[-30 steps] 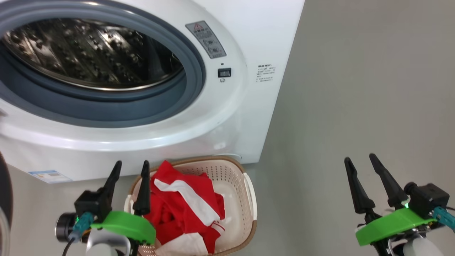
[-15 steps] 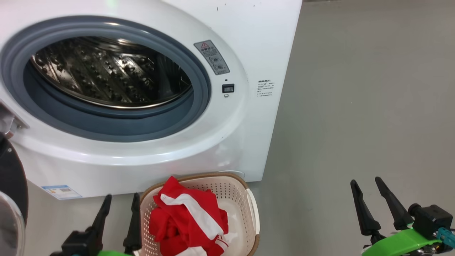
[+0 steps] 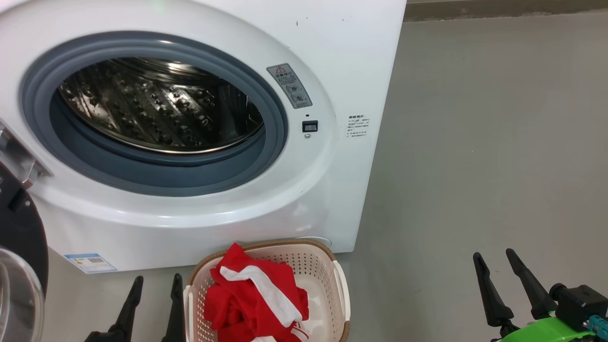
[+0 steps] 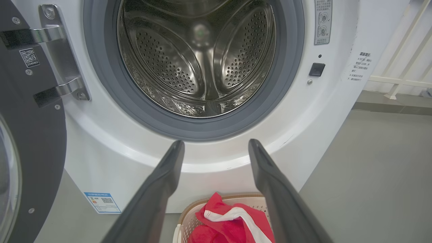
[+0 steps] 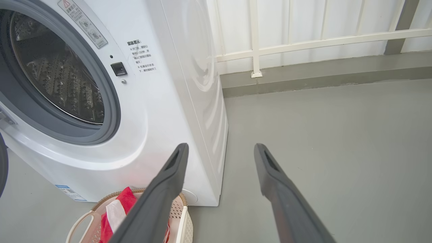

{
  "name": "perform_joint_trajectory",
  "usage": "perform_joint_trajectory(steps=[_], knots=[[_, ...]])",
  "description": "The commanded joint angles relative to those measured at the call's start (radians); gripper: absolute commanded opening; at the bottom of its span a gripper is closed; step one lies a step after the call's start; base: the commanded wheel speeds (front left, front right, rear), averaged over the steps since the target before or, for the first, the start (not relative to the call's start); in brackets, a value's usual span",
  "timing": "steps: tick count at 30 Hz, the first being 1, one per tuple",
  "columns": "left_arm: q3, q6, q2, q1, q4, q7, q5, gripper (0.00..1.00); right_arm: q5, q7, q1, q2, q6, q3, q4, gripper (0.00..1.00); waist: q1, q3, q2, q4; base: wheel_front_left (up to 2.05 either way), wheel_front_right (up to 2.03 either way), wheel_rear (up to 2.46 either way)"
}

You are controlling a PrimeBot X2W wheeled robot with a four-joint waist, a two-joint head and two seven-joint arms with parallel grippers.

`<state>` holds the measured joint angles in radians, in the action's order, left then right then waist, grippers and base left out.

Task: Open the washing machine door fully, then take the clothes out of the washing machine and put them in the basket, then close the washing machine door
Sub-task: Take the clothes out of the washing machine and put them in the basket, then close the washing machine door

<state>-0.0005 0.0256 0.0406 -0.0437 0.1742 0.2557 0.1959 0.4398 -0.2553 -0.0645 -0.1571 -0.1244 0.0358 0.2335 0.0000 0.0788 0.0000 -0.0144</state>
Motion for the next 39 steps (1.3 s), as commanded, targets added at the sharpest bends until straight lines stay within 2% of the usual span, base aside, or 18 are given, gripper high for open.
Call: perform_joint_trajectory(steps=[1, 22, 39], knots=[[0.028, -0.006, 0.010, 0.008, -0.030, 0.006, 0.005, 1.00, -0.004, -0.006, -0.004, -0.023, -0.006, 0.013, -0.023, 1.00, 0.0000, -0.001, 0.0000, 0.000, 0.00, 0.00, 0.00], [0.014, -0.017, 0.010, 0.016, -0.032, 0.006, 0.000, 1.00, -0.005, -0.006, 0.001, -0.022, -0.006, 0.015, -0.027, 1.00, 0.0000, 0.010, 0.0000, -0.004, -0.04, 0.04, 0.00], [0.012, -0.021, 0.010, 0.024, -0.035, 0.006, -0.001, 1.00, -0.005, -0.006, 0.004, -0.020, -0.006, 0.011, -0.030, 1.00, 0.0000, 0.022, 0.0000, 0.000, -0.99, 0.99, 0.00]])
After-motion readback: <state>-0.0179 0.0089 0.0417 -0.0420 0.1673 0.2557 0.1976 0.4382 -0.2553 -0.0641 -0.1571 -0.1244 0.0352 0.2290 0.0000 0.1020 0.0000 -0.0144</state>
